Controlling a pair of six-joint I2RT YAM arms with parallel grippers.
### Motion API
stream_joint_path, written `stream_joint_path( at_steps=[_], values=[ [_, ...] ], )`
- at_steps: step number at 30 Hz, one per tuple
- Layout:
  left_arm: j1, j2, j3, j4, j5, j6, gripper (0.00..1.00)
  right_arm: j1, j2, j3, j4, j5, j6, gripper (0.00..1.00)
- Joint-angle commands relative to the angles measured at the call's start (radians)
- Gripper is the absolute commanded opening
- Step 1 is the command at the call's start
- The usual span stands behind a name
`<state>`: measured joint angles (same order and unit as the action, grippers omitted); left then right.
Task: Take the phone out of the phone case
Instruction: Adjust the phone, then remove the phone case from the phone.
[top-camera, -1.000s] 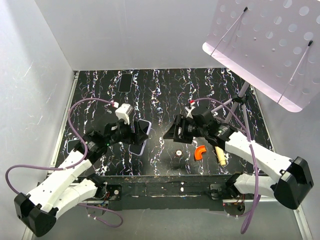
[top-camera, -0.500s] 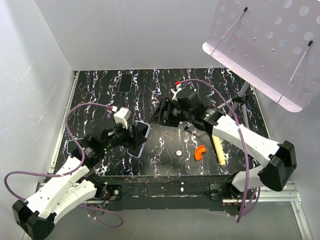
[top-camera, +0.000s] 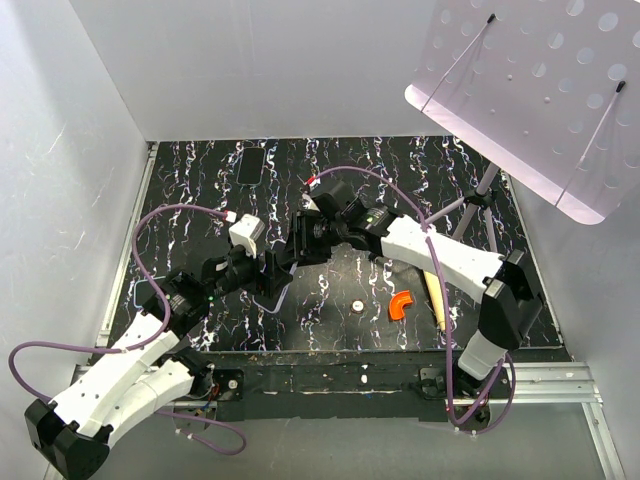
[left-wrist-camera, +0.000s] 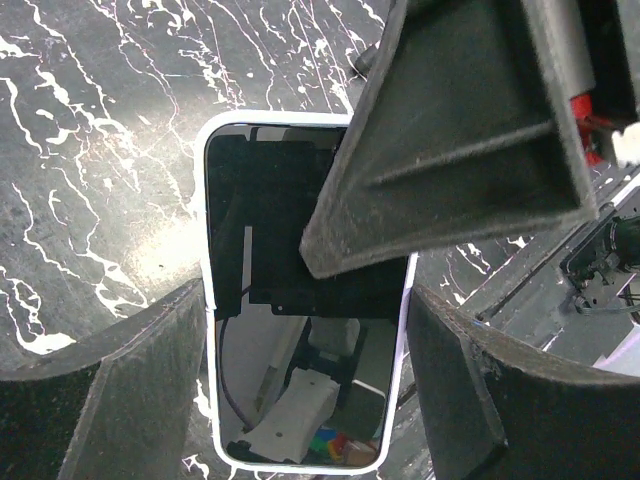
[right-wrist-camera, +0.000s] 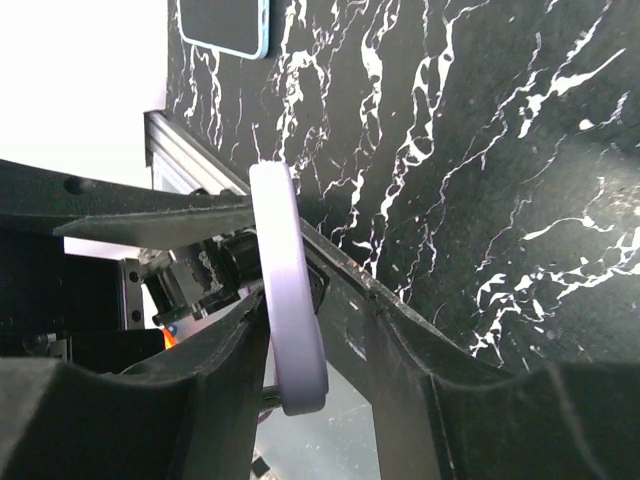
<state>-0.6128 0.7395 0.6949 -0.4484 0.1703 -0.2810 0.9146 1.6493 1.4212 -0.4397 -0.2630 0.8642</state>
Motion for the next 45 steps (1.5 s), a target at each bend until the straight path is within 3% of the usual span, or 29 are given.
stream_joint_path(
  at_steps=[1, 5, 7, 8, 9, 10, 12, 13, 16, 20, 22, 28, 32, 34, 43, 45],
  values=[
    [-0.004, -0.014, 0.008, 0.060, -0.005, 0.016, 0.00, 0.009, 0.004, 0.012, 0.059, -0.071, 0.012, 0.47],
    [-0.004, -0.011, 0.006, 0.062, 0.003, 0.014, 0.00, 0.009, 0.004, -0.018, 0.117, -0.104, 0.032, 0.36],
    [-0.004, -0.011, 0.008, 0.063, 0.014, 0.011, 0.00, 0.009, -0.002, -0.019, 0.127, -0.096, 0.024, 0.21],
    [-0.004, -0.011, 0.006, 0.065, 0.021, 0.011, 0.00, 0.009, -0.009, -0.022, 0.130, -0.087, 0.021, 0.06],
    [-0.004, -0.008, 0.012, 0.062, 0.031, 0.006, 0.08, 0.007, -0.020, -0.028, 0.133, -0.072, 0.018, 0.01],
    [-0.002, -0.009, 0.017, 0.050, 0.038, -0.009, 0.44, 0.009, -0.038, -0.040, 0.139, -0.047, 0.016, 0.01],
    [-0.004, -0.021, 0.018, 0.042, 0.050, -0.059, 0.97, 0.007, -0.095, -0.112, 0.188, 0.005, 0.019, 0.01],
    [-0.004, -0.032, 0.020, 0.039, 0.060, -0.090, 0.98, 0.000, -0.132, -0.152, 0.211, 0.028, 0.022, 0.01],
    [-0.004, -0.069, 0.051, -0.005, 0.045, -0.185, 0.98, -0.049, -0.244, -0.261, 0.289, 0.041, 0.021, 0.01],
    [-0.002, -0.104, 0.107, -0.120, -0.076, -0.303, 0.98, -0.167, -0.417, -0.437, 0.435, -0.040, 0.035, 0.01],
    [-0.001, -0.111, 0.120, -0.133, -0.110, -0.360, 0.98, -0.238, -0.504, -0.532, 0.573, -0.080, 0.073, 0.01],
    [0.001, -0.083, 0.009, 0.224, 0.148, -0.455, 0.98, -0.410, -0.701, -0.737, 0.820, -0.172, 0.208, 0.01],
    [0.010, 0.033, -0.014, 0.436, 0.305, -0.584, 0.74, -0.451, -0.743, -0.774, 0.889, -0.214, 0.275, 0.01],
    [0.018, 0.083, -0.026, 0.539, 0.343, -0.644, 0.66, -0.464, -0.755, -0.777, 0.894, -0.222, 0.297, 0.01],
    [0.065, 0.204, -0.031, 0.674, 0.388, -0.773, 0.53, -0.534, -0.740, -0.804, 1.039, -0.315, 0.440, 0.01],
    [0.071, 0.218, -0.054, 0.785, 0.405, -0.822, 0.52, -0.543, -0.726, -0.801, 1.059, -0.335, 0.455, 0.01]
  ],
)
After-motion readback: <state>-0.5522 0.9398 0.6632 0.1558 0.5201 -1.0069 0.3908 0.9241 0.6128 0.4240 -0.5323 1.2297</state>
